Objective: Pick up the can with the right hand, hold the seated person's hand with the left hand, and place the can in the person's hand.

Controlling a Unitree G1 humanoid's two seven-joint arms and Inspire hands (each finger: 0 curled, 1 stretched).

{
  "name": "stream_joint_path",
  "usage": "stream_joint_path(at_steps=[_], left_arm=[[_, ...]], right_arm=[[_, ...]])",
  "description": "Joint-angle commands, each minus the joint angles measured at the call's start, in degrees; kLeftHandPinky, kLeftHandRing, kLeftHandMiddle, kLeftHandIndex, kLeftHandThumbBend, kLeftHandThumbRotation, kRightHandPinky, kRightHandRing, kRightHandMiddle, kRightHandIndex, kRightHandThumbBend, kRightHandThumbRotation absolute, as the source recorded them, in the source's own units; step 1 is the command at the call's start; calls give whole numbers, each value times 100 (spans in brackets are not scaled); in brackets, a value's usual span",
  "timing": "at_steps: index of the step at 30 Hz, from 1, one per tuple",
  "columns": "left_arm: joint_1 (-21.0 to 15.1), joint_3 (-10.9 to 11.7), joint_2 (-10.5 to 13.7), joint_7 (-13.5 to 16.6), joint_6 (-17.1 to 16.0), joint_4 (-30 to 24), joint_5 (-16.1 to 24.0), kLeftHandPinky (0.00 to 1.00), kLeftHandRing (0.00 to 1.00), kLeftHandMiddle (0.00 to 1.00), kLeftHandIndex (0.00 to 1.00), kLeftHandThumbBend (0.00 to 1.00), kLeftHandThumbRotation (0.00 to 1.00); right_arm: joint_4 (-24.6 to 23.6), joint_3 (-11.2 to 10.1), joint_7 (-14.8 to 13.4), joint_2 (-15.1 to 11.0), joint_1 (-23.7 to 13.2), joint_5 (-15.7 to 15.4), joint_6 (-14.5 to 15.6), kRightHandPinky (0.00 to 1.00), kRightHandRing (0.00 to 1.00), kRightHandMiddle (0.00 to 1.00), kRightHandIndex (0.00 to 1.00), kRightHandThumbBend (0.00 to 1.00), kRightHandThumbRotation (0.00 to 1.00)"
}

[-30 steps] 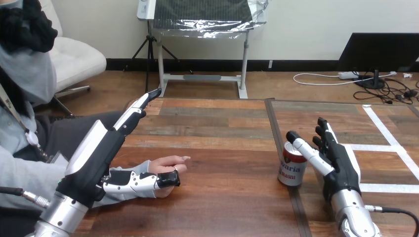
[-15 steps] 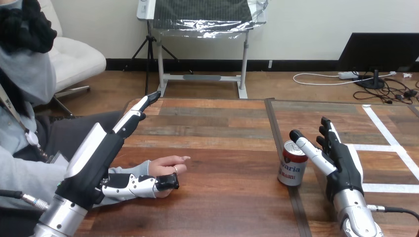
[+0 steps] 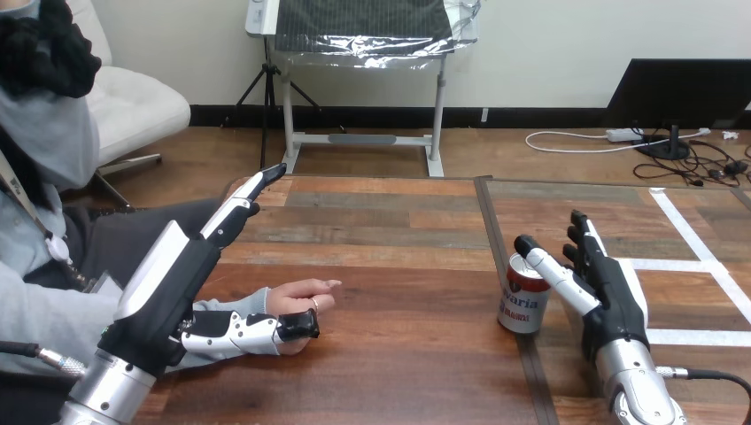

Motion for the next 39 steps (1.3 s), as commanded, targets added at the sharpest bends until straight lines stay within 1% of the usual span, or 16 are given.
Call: stream_joint_path(at_steps=[1, 3, 6, 10, 12, 15, 22, 24, 27, 31, 36, 39], left_arm=[[-250, 6, 76, 6, -33, -49, -72, 91, 97, 97, 96, 100, 51], [-236, 5, 79, -5, -20, -79, -85, 91, 97, 96, 96, 100, 51], [-232, 8, 85, 2, -31, -87, -76, 91, 97, 96, 96, 100, 51], [-223, 8, 83, 3, -23, -106, -76, 91, 97, 96, 96, 100, 51], [-222, 6, 83, 0, -23, -109, -79, 91, 97, 96, 96, 100, 51], [-212, 7, 77, 4, -1, -137, -75, 91, 97, 96, 96, 100, 51], [-190, 11, 73, 26, 51, -200, -33, 91, 97, 96, 96, 100, 52], [-190, 11, 68, 34, 54, -209, -24, 91, 97, 96, 96, 100, 52], [-198, 11, 63, 51, 29, -207, -1, 91, 97, 96, 96, 100, 51], [-209, 12, 53, 77, -15, -194, 27, 90, 96, 96, 96, 100, 52], [-197, 13, 49, 82, 14, -227, 43, 90, 96, 96, 96, 100, 53], [-212, 2, 41, 56, -32, -192, -7, 90, 96, 96, 96, 100, 53]], right_arm=[[-149, -46, 149, -53, -281, 76, -134, 96, 100, 100, 100, 100, 47], [-147, -30, 143, -51, -270, 54, -134, 96, 100, 100, 100, 100, 46], [-160, -32, 211, -24, -257, 66, -170, 95, 100, 100, 100, 100, 44], [-158, 28, 162, -9, -237, -11, -181, 95, 100, 100, 100, 100, 42], [-162, 43, 147, 2, -228, -32, -196, 94, 100, 100, 100, 100, 42], [-156, 94, 96, 6, -212, -97, -135, 94, 100, 100, 100, 100, 43], [-159, 151, 94, 39, -169, -162, -122, 91, 100, 100, 100, 100, 43], [-161, 154, 117, 48, -163, -156, -115, 93, 100, 100, 100, 100, 43], [-165, 212, 54, 52, -151, -214, -99, 96, 100, 100, 100, 100, 43], [-156, 333, -84, 38, -124, -367, -66, 99, 100, 100, 100, 100, 43], [-151, 374, -116, 38, -106, -427, -53, 100, 100, 100, 100, 100, 42], [-151, 400, -159, 41, -91, -468, -56, 100, 100, 100, 100, 100, 39]])
